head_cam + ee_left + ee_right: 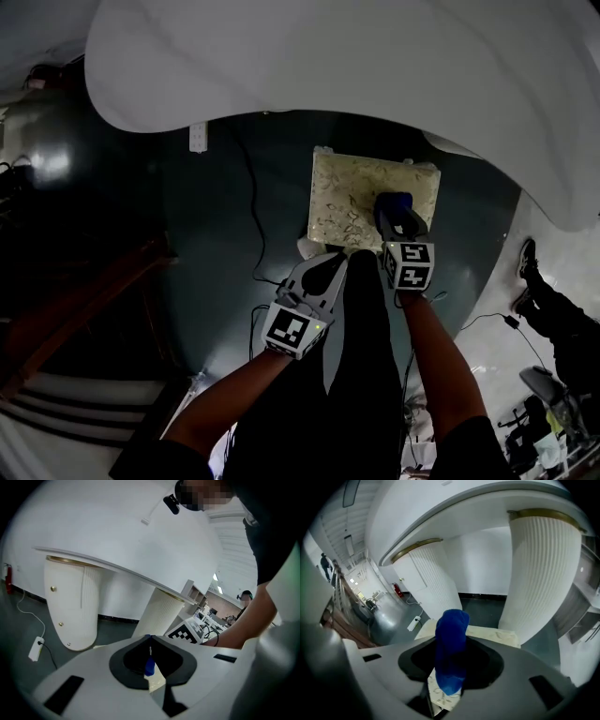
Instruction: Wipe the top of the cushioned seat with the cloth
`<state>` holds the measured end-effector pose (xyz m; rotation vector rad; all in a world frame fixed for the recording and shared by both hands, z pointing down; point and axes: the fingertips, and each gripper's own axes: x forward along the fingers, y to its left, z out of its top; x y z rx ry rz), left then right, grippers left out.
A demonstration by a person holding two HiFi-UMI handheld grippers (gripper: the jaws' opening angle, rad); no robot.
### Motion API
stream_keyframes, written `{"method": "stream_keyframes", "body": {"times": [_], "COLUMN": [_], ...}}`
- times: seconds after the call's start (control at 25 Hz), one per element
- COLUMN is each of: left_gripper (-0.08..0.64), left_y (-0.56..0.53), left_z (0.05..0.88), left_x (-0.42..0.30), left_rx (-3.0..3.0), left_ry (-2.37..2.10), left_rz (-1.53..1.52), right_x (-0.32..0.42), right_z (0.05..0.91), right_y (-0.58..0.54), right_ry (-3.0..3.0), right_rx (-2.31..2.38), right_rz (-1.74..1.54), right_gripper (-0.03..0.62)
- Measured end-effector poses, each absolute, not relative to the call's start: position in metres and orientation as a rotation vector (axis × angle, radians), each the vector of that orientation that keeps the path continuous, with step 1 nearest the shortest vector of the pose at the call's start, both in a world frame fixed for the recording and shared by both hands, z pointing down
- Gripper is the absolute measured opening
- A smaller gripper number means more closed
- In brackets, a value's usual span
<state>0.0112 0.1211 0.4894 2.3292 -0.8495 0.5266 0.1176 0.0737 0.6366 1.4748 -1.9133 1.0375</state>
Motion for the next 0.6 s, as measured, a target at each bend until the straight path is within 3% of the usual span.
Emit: {"method": "stream_keyframes", "body": {"times": [0.32,0.6], "left_gripper": [0.021,0.021], "left_y": [0.114,0.125], "left_z": [0.479,0.479], "left_x": [-0.078,-0.123], "left_rx": [2.228,2.129], "left_ry": [-1.069,-1.166], "left_rz": [0.468,0.399], "right_x": [-0.019,-0.089], "right_z": [0.613,0.624], "right_y": [0.062,0.076], "right_ry": [-2.132,-2.136], "right_rx": [1.212,1.085], "right_rz": [0.984,0.987], "right_gripper": [0.158,0.158]}}
